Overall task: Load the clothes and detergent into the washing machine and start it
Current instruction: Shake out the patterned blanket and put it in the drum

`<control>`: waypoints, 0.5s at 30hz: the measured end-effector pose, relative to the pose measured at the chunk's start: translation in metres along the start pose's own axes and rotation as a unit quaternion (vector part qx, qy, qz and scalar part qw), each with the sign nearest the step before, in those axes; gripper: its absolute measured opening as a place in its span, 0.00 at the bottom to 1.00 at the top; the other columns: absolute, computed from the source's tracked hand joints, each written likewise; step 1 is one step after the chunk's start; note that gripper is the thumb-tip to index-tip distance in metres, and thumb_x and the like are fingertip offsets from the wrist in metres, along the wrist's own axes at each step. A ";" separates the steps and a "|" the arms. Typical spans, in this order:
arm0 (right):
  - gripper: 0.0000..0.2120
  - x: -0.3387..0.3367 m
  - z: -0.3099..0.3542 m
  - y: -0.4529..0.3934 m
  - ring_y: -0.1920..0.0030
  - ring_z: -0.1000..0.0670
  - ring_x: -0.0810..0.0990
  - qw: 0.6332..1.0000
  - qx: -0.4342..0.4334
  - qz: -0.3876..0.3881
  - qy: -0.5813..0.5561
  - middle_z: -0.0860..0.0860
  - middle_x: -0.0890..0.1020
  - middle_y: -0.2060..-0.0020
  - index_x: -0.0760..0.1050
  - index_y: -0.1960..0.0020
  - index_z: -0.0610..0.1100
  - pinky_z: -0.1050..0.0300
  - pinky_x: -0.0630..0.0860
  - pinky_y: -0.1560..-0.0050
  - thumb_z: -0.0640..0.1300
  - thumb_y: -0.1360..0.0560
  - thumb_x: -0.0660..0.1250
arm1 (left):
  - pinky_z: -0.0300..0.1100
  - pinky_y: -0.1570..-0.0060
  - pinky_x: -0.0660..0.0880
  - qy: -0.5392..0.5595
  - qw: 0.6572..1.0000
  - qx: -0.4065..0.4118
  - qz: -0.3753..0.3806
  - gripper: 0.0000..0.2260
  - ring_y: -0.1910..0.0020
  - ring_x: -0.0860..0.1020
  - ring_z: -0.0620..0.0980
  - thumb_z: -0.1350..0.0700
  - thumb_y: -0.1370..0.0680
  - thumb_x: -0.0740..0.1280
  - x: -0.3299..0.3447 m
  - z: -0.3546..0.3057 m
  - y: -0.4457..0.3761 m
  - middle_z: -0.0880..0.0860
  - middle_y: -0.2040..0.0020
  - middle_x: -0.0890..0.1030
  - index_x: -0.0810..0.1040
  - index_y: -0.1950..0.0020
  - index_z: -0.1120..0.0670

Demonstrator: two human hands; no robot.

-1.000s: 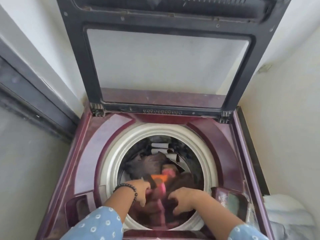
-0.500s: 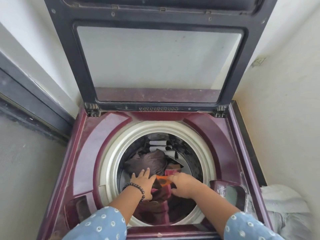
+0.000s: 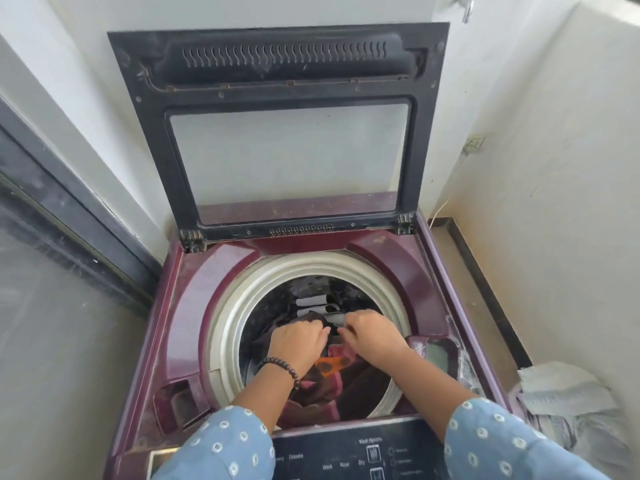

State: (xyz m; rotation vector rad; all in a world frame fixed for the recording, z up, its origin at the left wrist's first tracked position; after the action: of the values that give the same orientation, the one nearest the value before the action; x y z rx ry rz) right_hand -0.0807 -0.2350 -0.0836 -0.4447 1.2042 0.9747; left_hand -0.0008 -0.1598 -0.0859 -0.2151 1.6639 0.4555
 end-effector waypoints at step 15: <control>0.28 -0.052 -0.048 0.049 0.27 0.47 0.26 0.986 0.023 -0.081 0.147 0.46 0.36 0.22 0.40 0.21 0.51 0.28 0.32 0.30 0.56 0.17 0.46 | 0.59 0.31 0.27 -0.092 0.989 -0.055 -0.106 0.38 0.23 0.36 0.54 0.32 0.27 0.33 -0.041 -0.052 -0.001 0.55 0.22 0.37 0.39 0.22 0.52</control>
State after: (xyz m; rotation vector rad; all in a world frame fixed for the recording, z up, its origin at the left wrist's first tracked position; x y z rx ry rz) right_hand -0.1501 -0.2643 -0.0421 -0.6563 1.4272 0.7570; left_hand -0.0414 -0.1876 -0.0416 -0.4154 1.4185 0.3936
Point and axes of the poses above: each hand's wrist, its own y-axis away from the middle knuckle, its own x-axis out of the palm, z = x × y, the point moved 10 cm from there along -y, towards the middle knuckle
